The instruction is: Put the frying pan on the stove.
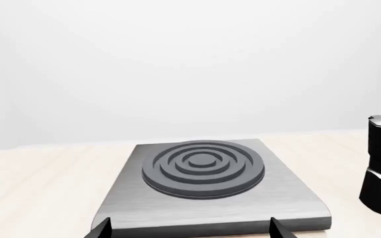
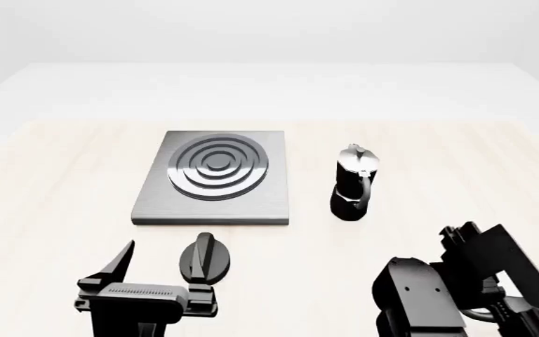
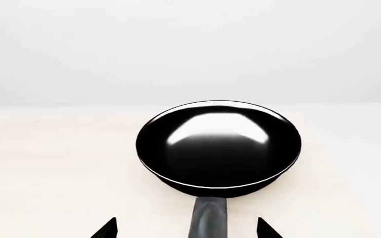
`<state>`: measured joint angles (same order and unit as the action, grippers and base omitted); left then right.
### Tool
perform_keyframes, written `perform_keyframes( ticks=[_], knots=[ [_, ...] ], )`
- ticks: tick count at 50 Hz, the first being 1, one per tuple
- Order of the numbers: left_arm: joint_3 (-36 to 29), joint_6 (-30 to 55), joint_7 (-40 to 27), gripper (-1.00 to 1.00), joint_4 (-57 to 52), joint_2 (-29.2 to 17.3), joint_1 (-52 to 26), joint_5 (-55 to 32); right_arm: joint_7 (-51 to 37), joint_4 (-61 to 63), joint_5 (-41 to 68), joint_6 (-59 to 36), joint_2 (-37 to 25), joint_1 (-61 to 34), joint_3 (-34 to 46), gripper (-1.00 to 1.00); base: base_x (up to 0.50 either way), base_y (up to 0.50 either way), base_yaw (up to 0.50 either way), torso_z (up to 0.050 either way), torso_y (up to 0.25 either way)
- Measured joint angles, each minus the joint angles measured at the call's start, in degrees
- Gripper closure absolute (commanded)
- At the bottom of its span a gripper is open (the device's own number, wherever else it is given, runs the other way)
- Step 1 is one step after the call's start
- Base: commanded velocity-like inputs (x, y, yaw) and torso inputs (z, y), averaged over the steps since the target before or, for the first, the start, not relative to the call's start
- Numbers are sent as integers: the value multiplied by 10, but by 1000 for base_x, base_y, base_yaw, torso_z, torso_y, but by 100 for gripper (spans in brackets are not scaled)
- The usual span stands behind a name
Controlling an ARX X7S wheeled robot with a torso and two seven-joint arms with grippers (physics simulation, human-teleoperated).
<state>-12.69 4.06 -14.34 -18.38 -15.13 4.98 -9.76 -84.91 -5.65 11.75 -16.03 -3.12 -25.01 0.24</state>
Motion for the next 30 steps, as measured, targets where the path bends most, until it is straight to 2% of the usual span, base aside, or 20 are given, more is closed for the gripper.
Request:
perform_keyframes(
  ticks=[30],
  knots=[
    [-4, -8, -7, -100, 6, -6, 0, -5, 20, -77, 42, 47, -4, 4, -19, -100, 0, 0, 0, 0, 0]
  ],
)
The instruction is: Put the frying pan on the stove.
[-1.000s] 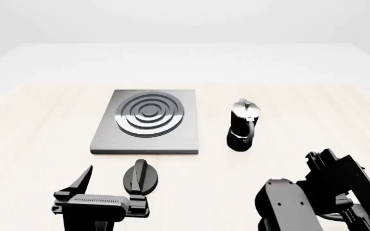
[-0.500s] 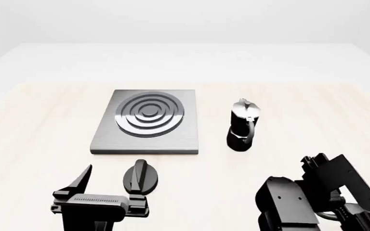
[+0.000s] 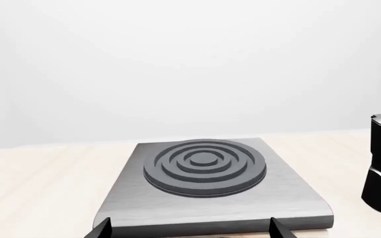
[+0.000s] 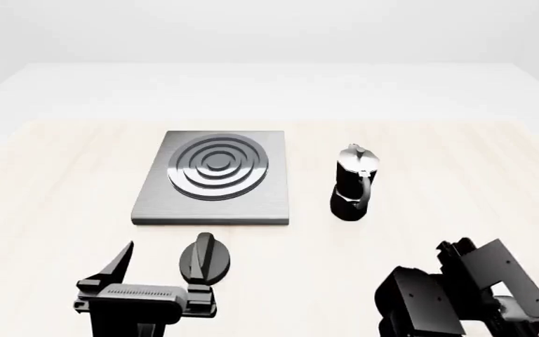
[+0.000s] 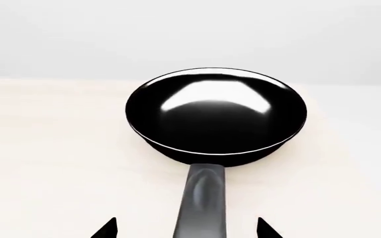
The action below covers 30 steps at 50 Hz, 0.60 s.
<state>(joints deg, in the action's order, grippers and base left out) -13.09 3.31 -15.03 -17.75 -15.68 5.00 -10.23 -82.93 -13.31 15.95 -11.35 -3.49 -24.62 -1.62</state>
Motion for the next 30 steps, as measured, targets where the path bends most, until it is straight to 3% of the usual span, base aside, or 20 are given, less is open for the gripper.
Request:
perform_keyframes(
  ticks=[30],
  knots=[
    [-5, 1, -7, -100, -2, -7, -1, -3, 22, -78, 38, 36, 1, -16, -8, -100, 0, 0, 0, 0, 0]
  ],
)
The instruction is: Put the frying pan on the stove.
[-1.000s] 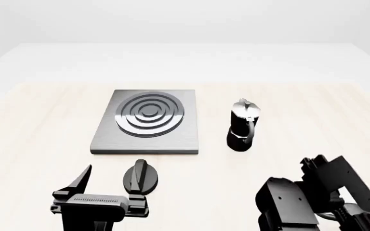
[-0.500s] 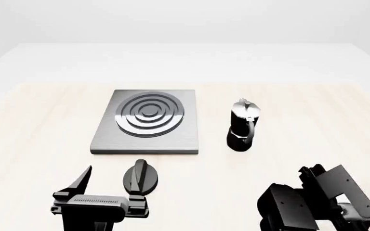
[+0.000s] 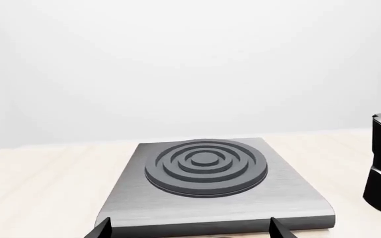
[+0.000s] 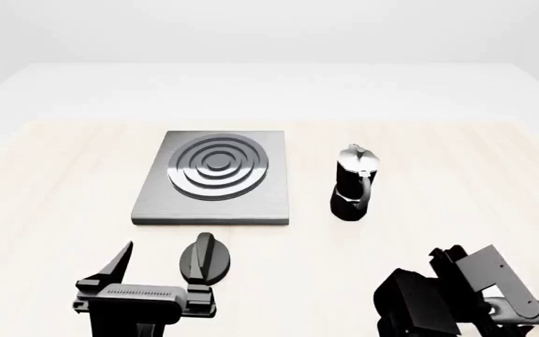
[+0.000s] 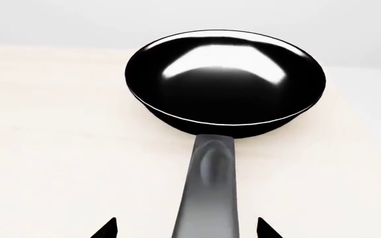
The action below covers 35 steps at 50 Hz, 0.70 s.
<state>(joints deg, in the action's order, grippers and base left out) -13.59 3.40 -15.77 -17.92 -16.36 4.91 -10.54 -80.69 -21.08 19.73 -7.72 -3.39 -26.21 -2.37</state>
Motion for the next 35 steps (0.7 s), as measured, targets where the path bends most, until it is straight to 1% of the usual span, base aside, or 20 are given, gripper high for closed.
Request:
perform_keyframes(
  ticks=[27, 28, 35],
  knots=[
    [-7, -4, -5, -100, 6, -3, 0, -1, 6, -30, 24, 16, -1, -2, -1, -100, 0, 0, 0, 0, 0],
    [-7, -5, -5, -100, 6, -3, 0, -1, 5, -30, 24, 17, -1, -2, -2, 100, 0, 0, 0, 0, 0],
    [-9, -4, -6, -100, 6, -5, -1, -2, -3, -30, 24, 19, -4, 0, -4, 100, 0, 0, 0, 0, 0]
  ],
)
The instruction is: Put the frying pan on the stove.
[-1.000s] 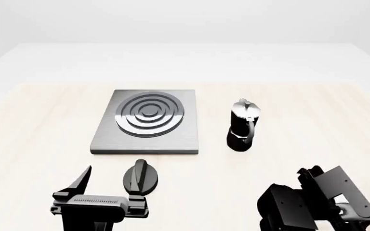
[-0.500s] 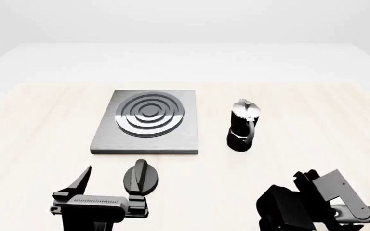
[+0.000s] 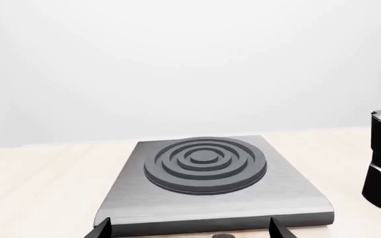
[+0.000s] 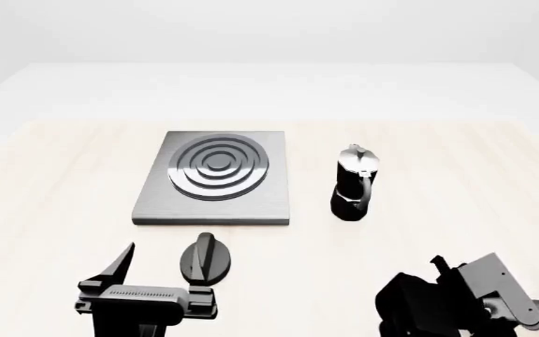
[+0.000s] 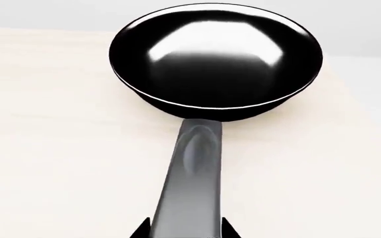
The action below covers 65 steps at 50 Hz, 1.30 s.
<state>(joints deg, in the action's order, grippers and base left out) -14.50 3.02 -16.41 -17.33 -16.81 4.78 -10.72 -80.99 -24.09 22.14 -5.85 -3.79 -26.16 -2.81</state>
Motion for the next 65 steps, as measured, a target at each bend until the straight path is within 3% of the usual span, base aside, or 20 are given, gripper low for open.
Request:
perform_keyframes(
  ticks=[24, 65],
  knots=[
    [-3, -4, -4, -100, 3, -4, -1, -3, -11, 58, -5, -6, -9, 31, 19, 100, 0, 0, 0, 0, 0],
    [-11, -4, -12, -100, 5, -10, -5, -6, 10, 268, -17, -65, -40, 83, 92, 100, 0, 0, 0, 0, 1]
  ],
)
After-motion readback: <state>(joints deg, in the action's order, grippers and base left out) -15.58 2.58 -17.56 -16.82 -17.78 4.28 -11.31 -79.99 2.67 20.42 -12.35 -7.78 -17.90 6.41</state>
